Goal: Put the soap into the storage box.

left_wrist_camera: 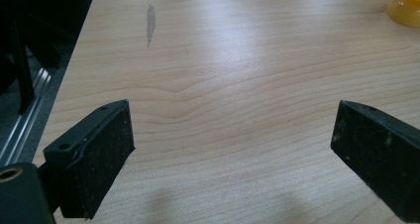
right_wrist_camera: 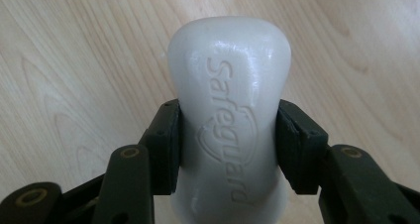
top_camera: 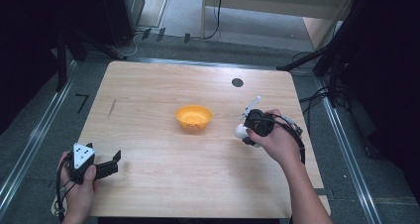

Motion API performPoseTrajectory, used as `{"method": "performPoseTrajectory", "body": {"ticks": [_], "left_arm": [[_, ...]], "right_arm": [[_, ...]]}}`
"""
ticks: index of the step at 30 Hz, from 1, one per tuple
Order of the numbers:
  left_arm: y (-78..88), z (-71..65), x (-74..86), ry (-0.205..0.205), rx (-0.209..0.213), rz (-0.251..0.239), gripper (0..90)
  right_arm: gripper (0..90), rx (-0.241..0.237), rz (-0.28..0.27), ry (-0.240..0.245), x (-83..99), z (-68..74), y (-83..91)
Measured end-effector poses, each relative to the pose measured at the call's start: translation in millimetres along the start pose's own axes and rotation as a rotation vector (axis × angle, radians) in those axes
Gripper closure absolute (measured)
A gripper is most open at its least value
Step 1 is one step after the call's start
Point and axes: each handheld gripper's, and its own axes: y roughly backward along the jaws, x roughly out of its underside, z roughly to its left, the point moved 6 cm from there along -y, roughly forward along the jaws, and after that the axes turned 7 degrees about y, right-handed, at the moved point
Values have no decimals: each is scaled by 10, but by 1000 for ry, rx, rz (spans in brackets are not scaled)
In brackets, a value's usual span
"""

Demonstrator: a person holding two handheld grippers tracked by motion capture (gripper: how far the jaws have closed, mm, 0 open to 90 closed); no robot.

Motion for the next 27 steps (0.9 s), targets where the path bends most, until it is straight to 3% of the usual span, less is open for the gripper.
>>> {"method": "performPoseTrajectory", "body": {"ticks": [15, 27], "left_arm": [[0, -1, 0, 1, 2, -1, 32], [4, 1, 1, 1, 6, 0, 33]], "right_arm": [[510, -5, -17, 159, -479, -66, -39], [510, -2, -39, 232, -807, -123, -56]]}}
